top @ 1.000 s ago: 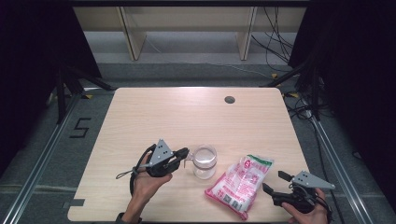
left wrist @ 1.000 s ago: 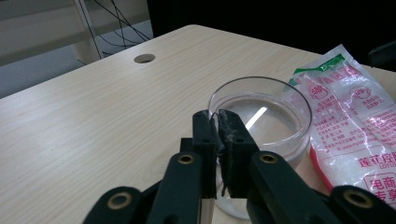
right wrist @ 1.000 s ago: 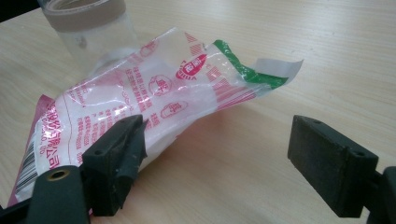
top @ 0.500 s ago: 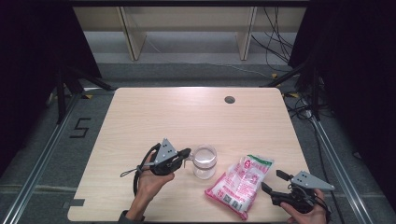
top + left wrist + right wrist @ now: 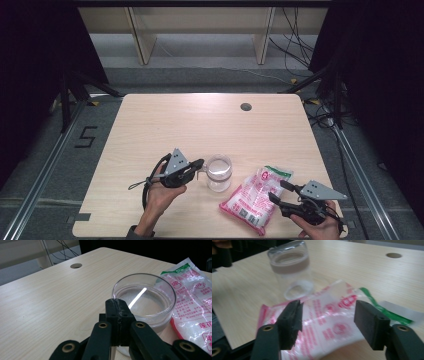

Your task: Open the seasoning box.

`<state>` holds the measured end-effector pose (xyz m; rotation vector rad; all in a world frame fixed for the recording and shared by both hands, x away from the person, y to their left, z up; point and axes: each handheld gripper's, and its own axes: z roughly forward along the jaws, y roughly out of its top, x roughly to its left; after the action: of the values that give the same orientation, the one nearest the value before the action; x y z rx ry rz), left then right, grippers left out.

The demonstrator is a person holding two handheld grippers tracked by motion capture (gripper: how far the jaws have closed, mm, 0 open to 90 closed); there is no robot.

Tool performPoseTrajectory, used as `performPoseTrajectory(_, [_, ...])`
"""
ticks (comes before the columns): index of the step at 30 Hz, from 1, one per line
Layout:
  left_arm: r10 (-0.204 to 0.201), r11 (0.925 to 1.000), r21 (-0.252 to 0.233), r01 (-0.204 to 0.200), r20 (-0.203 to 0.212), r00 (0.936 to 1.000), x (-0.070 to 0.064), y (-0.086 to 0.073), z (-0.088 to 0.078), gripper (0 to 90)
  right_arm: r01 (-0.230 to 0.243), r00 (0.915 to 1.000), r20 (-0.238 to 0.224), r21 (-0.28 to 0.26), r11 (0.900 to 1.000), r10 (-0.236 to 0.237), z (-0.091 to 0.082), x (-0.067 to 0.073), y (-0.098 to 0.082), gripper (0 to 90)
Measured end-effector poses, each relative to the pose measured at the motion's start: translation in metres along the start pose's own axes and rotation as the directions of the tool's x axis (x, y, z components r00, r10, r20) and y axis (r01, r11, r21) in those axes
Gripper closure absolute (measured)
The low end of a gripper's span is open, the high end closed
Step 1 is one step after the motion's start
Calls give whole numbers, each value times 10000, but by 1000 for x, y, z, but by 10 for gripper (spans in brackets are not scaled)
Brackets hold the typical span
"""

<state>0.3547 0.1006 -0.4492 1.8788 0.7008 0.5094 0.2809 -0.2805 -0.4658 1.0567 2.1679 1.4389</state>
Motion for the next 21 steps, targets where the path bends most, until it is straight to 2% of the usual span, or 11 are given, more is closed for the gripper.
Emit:
performPoseTrajectory(1, [-76, 10000, -8, 76, 33, 10000, 1, 0, 0, 890, -77, 9997, -212, 110, 9999, 79, 6, 6, 4, 469])
performPoseTrajectory(2, [-76, 10000, -8, 76, 33, 10000, 1, 0, 0, 890, -77, 9997, -212, 110, 9999, 79, 6, 6, 4, 469])
performPoseTrajectory(3, [-18, 10000, -21, 18, -8, 10000, 1, -1, 0, 886, 276, 9988, -413, 304, 9992, -263, 13, 10, 9, 526])
performPoseTrajectory(7, [16, 10000, 18, -16, -3, 10000, 1, -1, 0, 888, 679, 9957, -654, 331, 9971, -656, 26, 17, 16, 621])
performPoseTrajectory(8, [1, 10000, 29, -1, -45, 10000, 1, -1, -1, 890, 872, 9934, -776, 387, 9954, -840, 34, 22, 21, 666])
performPoseTrajectory(9, [-25, 10000, 7, 26, -35, 10000, 1, -1, -1, 888, 1431, 9873, -743, 275, 9893, -1407, 40, 21, 24, 688])
performPoseTrajectory(11, [-70, 10000, 12, 70, -26, 10000, 2, -2, -1, 888, 1598, 9836, -884, 234, 9869, -1572, 49, 21, 28, 721])
performPoseTrajectory(15, [-27, 10000, 16, 27, -22, 10000, 2, -2, -1, 888, 1441, 9852, -959, 154, 9894, -1420, 60, 26, 33, 787])
performPoseTrajectory(17, [-56, 10000, 12, 56, -10, 10000, 3, -2, -1, 888, 1484, 9816, -1246, 187, 9888, -1449, 68, 29, 39, 829])
performPoseTrajectory(19, [-22, 10000, -7, 22, -25, 10000, 2, -2, -1, 888, 1793, 9770, -1192, 103, 9837, -1768, 73, 30, 42, 856])
performPoseTrajectory(21, [-23, 10000, -12, 23, -22, 10000, 2, -2, -1, 888, 1680, 9779, -1292, 185, 9856, -1643, 79, 30, 43, 864])
